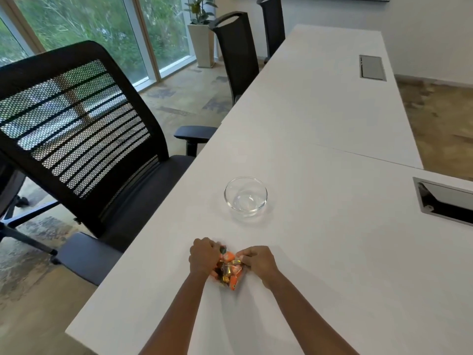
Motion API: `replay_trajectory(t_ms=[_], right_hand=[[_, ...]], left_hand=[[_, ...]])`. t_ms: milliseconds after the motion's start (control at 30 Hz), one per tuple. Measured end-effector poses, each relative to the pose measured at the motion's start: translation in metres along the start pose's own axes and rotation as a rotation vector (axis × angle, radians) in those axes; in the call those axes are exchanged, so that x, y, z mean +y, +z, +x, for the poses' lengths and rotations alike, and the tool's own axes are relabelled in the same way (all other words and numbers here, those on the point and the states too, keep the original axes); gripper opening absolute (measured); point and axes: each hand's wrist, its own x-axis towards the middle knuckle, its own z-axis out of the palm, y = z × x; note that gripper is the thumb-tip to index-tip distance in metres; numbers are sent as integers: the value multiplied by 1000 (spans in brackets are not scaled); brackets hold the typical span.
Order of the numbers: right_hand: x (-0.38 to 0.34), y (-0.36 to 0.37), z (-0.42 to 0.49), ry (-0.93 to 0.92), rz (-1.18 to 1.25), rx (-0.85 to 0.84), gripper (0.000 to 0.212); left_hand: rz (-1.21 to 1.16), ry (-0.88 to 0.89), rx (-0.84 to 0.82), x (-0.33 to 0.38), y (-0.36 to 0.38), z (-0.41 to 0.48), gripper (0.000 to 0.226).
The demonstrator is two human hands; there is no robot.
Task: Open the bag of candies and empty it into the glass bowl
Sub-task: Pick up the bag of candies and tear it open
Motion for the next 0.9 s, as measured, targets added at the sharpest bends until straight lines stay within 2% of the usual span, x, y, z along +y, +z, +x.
replay_trajectory(t_ms=[167, 300, 500, 567, 633, 700, 800, 900], right_hand=[[3, -25, -1, -31, 30, 74, 19], [0, -58, -7, -73, 54, 176, 20], [-8, -98, -28, -185, -100, 434, 22], [-11, -107, -38, -179, -8, 419, 20], [-14, -114, -49, -138, 117, 327, 20], [-14, -119, -56, -124, 82, 290, 22], [-11, -124, -63, -113, -3, 289, 24], [-7, -129, -69, -88, 22, 265, 24]], left_hand=[[-199, 20, -71, 23, 5, -8, 28], [-273, 142, -136, 52, 10, -20, 17], [-519, 201, -272, 102, 31, -54, 24], [-584, 181, -279, 116, 41, -66, 18], [-645, 143, -262, 128, 50, -74, 9], [-748, 77, -308, 136, 56, -79, 5], [-917, -42, -485, 143, 60, -88, 15], [-961, -84, -564, 144, 63, -98, 13]])
